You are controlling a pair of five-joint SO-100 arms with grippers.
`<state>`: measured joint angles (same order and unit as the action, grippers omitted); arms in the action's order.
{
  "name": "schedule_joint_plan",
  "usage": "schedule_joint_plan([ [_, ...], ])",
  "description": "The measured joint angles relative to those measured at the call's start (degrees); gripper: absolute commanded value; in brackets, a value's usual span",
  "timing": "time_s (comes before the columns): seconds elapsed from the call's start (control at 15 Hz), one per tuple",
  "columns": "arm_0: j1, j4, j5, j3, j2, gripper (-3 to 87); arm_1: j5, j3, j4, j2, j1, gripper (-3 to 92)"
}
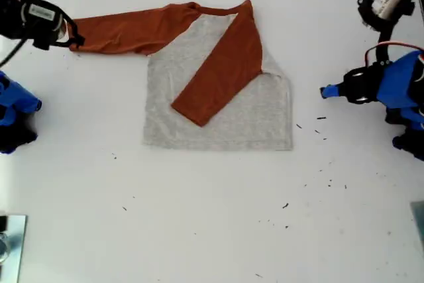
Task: Fold t shirt
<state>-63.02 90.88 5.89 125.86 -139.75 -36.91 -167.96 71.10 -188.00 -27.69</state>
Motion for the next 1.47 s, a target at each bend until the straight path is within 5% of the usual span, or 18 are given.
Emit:
schedule_joint_plan([
  [0.2, -2.37, -0.7, -1.67, 0.0, 17.4, 36.3, 0.0, 0.0, 0.0, 0.0, 0.26, 3.5],
  [0.47, -7.82, -1.67, -8.26, -0.26, 24.7, 32.2, 0.0, 0.0, 0.0, 0.0, 0.62, 3.5],
  [0.73, -9.49, -10.72, -12.04, 0.79, 27.95, 31.0, 0.0, 0.0, 0.0, 0.0, 0.62, 3.5],
  [0.87, -9.49, -20.65, -13.54, 6.24, 29.62, 19.5, 0.0, 0.0, 0.0, 0.0, 1.49, 3.5],
  [0.93, -9.58, -25.66, -14.68, 9.23, 30.94, 2.0, 0.18, 0.0, 0.0, 0.0, 2.02, 3.5],
  [1.07, -10.55, -31.9, -15.21, 10.55, 35.24, -0.1, 0.44, 0.0, 0.0, 0.0, 2.29, 3.5],
  [1.27, -10.46, -30.15, -14.68, 9.58, 30.41, -0.1, 0.7, 0.0, 0.0, 0.0, 2.29, 3.5],
  [1.47, 0.53, -19.95, -9.32, -0.97, 18.72, -0.1, 0.79, 0.0, 0.0, 0.0, 2.29, 3.5],
])
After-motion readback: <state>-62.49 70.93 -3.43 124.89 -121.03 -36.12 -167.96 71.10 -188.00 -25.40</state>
